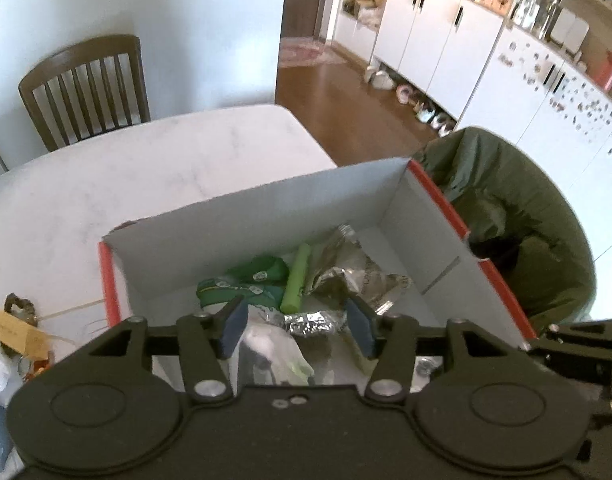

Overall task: Organize objects
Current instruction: 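Open both tools to release the green tube and plush doll in the box, then withdraw both tools from the box toward the remaining table items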

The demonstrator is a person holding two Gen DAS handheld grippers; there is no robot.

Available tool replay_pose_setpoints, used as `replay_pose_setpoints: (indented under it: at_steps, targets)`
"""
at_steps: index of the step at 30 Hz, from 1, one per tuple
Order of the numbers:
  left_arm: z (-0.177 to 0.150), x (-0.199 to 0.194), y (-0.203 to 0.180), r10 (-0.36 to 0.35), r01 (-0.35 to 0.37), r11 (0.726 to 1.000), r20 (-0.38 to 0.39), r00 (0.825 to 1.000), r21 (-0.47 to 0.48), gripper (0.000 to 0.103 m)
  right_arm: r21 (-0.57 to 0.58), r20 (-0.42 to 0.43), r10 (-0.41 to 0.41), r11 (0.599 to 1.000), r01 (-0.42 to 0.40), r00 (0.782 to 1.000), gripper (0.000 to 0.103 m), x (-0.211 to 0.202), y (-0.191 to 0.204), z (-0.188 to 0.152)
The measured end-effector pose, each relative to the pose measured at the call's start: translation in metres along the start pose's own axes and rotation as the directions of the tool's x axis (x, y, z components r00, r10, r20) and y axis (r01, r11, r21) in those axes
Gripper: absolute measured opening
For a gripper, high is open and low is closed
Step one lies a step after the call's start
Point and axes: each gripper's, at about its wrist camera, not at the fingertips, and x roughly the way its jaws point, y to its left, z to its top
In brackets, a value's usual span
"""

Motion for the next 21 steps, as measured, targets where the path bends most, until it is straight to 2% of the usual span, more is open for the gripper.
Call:
replay_pose_setpoints:
  at_steps: [2,6,15,17,18,20,21]
  targets:
    - [-0.002,-0.010,0.002,-0.010,0.010,1.000,0.024,1.000,-0.007,0.055,0.000,0.013,0.004,1.000,-0.004,1.000,0.023,-0.005,0.004,0.001]
    - [-0.012,-0.030,0.010,-0.032,0.034,0.999,0.067,0.997,-0.027,0.055,0.005,0.029,0.018,1.000,-0.018,0.999,0.024,-0.015,0.012,0.003]
    - [-0.046,-0.072,0.034,-0.034,0.039,0.999,0.124,0.992,-0.031,0.059,-0.014,0.106,-0.007,1.000,0.008,0.994,0.025,-0.037,0.048,0.000]
    - [-0.054,-0.080,0.042,-0.025,0.030,0.999,0.136,0.990,-0.032,0.060,-0.003,0.120,-0.007,1.000,0.008,0.993,0.029,-0.042,0.056,-0.001]
    - [-0.057,-0.084,0.046,-0.027,0.032,0.999,0.140,0.990,-0.035,0.060,0.003,0.127,-0.002,1.000,0.002,0.992,0.035,-0.043,0.059,-0.001]
    - [-0.065,-0.091,0.055,-0.022,0.028,0.999,0.152,0.988,-0.037,0.060,0.008,0.145,0.004,1.000,-0.005,0.989,0.055,-0.047,0.068,-0.001]
    - [-0.068,-0.094,0.059,-0.018,0.024,0.999,0.156,0.988,-0.037,0.060,0.007,0.156,0.001,1.000,-0.002,0.988,0.057,-0.048,0.073,-0.002]
